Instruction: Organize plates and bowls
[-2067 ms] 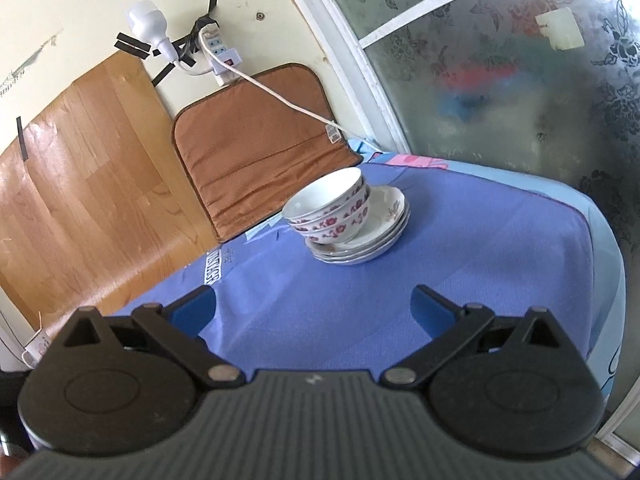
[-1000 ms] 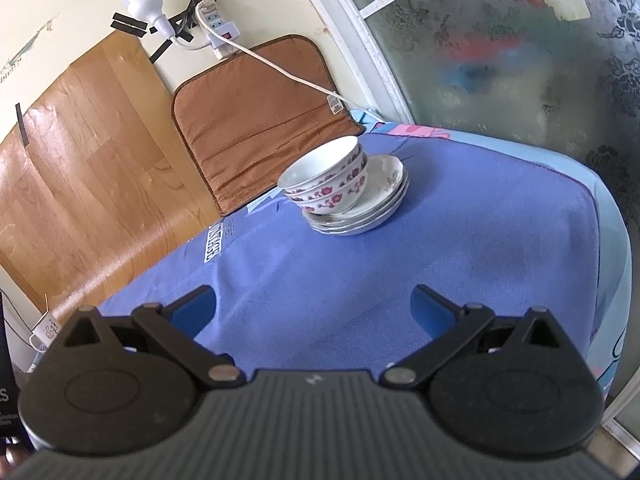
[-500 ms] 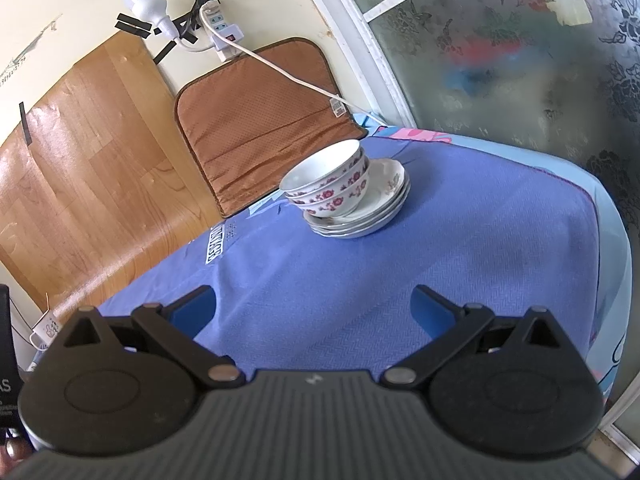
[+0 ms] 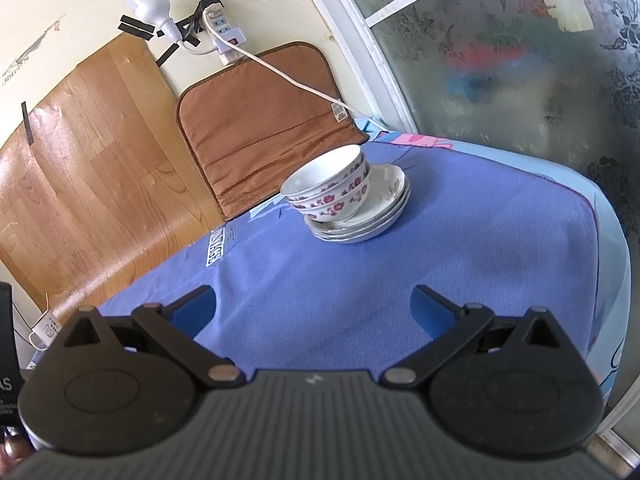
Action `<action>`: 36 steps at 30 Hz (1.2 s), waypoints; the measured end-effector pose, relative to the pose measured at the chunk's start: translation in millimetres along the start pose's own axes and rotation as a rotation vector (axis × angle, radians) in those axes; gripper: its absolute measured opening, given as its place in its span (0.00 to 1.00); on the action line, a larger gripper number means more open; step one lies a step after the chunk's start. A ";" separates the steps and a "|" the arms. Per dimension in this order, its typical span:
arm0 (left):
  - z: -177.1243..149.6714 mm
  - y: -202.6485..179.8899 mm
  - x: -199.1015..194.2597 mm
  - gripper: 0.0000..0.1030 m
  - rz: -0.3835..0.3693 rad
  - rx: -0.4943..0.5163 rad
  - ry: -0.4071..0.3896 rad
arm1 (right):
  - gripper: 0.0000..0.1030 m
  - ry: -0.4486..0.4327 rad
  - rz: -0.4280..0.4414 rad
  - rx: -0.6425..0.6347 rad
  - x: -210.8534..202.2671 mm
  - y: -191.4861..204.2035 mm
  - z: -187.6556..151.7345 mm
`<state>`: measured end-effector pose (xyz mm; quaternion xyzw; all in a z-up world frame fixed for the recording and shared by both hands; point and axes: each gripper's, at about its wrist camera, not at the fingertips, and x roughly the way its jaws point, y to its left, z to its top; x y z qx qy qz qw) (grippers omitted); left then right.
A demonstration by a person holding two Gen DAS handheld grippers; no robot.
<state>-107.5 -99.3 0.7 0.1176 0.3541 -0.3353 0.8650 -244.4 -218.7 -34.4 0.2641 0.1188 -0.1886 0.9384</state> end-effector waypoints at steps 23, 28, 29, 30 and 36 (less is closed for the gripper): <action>10.0 2.0 -4.9 1.00 0.024 0.038 0.009 | 1.00 -0.058 -0.009 -0.019 1.3 -4.1 12.5; 6.4 0.0 1.2 1.00 0.008 0.038 0.052 | 1.00 -0.044 -0.012 -0.012 4.0 -5.3 10.2; 5.9 -0.6 1.9 1.00 0.005 0.037 0.059 | 1.00 -0.041 -0.012 -0.011 4.5 -5.8 10.1; 5.4 -0.9 2.7 1.00 0.002 0.038 0.063 | 1.00 -0.039 -0.012 -0.010 4.7 -6.4 9.8; 4.2 -3.3 6.2 1.00 -0.006 0.043 0.077 | 1.00 -0.033 -0.013 -0.009 6.3 -6.9 8.7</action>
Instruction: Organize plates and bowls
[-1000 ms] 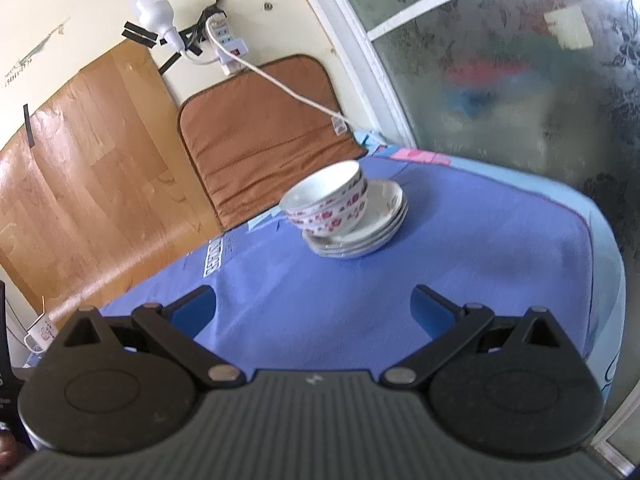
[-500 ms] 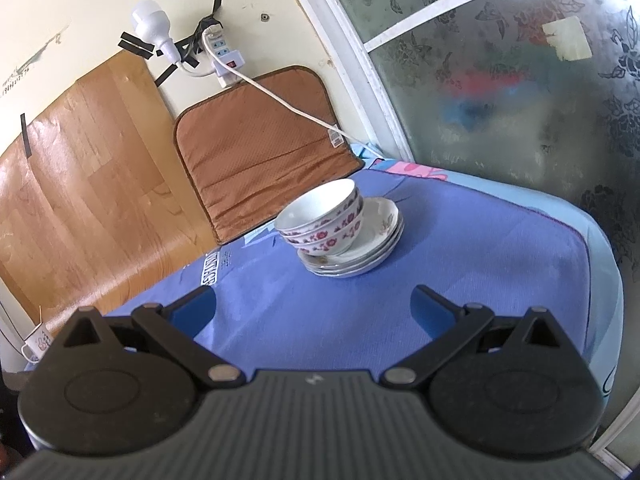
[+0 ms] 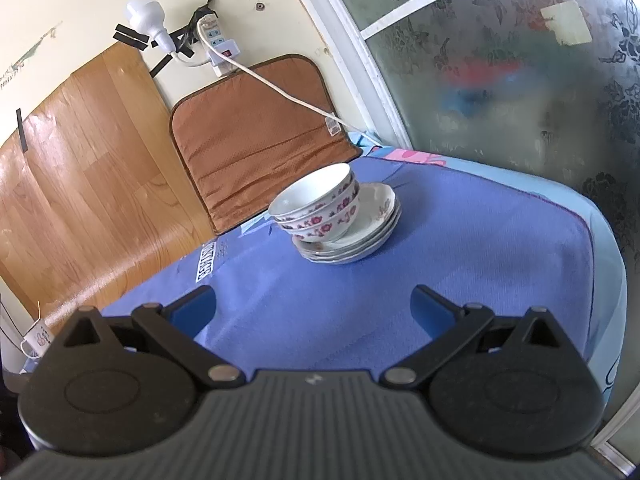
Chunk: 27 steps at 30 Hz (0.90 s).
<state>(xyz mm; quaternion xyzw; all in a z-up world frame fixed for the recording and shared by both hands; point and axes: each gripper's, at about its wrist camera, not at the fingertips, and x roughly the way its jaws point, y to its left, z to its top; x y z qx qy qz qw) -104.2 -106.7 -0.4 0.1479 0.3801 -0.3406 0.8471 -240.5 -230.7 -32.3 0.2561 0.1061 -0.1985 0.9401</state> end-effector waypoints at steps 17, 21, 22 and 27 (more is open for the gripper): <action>-0.6 -6.1 10.9 1.00 -0.031 0.011 0.040 | 1.00 0.026 -0.007 0.014 6.9 -5.6 -3.6; -0.9 -6.6 13.3 1.00 -0.044 0.009 0.052 | 1.00 0.027 -0.008 0.015 7.4 -5.3 -3.9; -0.8 -6.8 13.5 1.00 -0.045 0.008 0.053 | 1.00 0.028 -0.008 0.015 7.4 -5.3 -3.9; -1.0 -8.4 14.4 1.00 -0.052 0.006 0.058 | 1.00 0.032 -0.008 0.018 9.1 -6.6 -4.6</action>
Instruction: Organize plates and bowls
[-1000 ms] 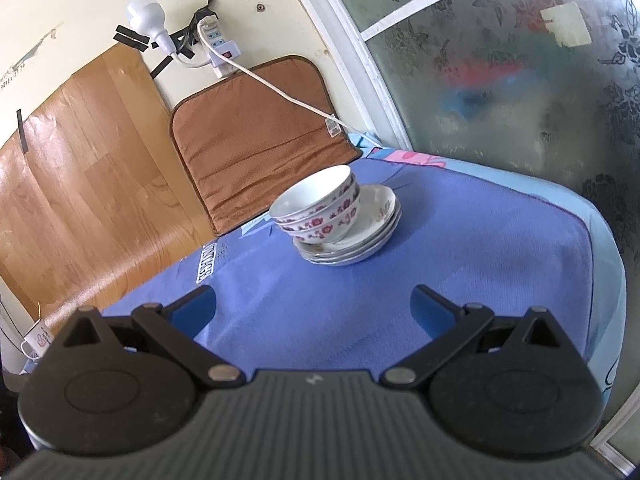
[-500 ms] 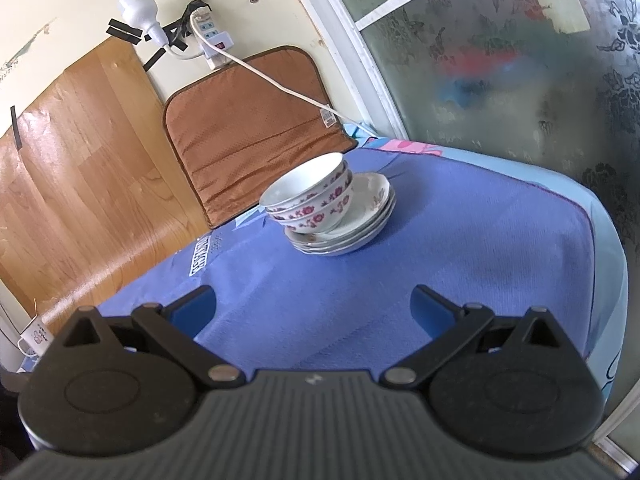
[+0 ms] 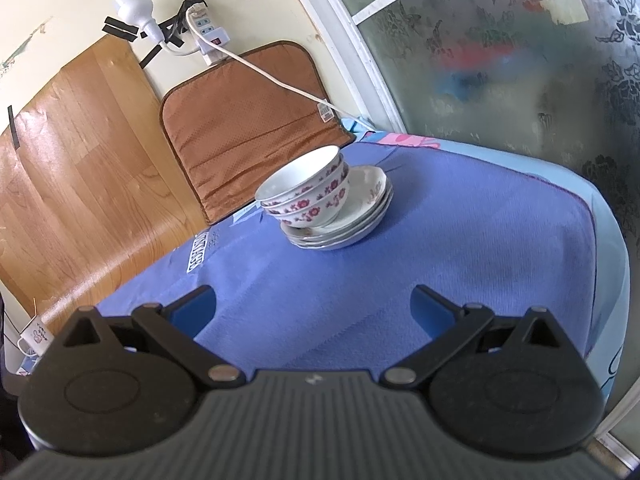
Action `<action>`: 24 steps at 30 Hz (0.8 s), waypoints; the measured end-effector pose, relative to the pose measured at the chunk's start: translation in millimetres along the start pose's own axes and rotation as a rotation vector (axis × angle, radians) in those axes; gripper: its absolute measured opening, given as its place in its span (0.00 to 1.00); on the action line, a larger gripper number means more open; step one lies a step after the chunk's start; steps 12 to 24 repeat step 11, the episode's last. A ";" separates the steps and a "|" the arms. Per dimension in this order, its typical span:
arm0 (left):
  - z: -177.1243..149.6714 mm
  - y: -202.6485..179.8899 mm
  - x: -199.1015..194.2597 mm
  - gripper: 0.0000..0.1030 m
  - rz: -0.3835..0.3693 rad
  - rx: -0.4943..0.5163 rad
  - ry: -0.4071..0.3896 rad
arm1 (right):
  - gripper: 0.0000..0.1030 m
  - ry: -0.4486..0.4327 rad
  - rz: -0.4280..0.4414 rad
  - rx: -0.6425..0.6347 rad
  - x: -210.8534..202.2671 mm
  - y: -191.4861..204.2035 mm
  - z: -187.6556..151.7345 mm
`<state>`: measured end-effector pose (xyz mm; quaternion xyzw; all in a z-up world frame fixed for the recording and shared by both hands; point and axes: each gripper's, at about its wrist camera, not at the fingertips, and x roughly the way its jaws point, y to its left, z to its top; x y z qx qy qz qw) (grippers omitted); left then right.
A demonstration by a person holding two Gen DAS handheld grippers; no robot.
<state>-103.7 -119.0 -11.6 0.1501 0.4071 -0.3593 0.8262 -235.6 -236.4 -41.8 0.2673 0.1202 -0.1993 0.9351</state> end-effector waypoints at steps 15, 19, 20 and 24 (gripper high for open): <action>0.2 -0.1 -2.9 1.00 -0.008 -0.008 -0.031 | 1.00 -0.011 -0.001 -0.001 -1.6 -1.6 -0.5; 0.2 -0.1 -2.9 1.00 -0.008 -0.008 -0.031 | 1.00 -0.011 -0.001 -0.001 -1.6 -1.6 -0.5; 0.2 -0.1 -2.9 1.00 -0.008 -0.008 -0.031 | 1.00 -0.011 -0.001 -0.001 -1.6 -1.6 -0.5; 0.2 -0.1 -2.9 1.00 -0.008 -0.008 -0.031 | 1.00 -0.011 -0.001 -0.001 -1.6 -1.6 -0.5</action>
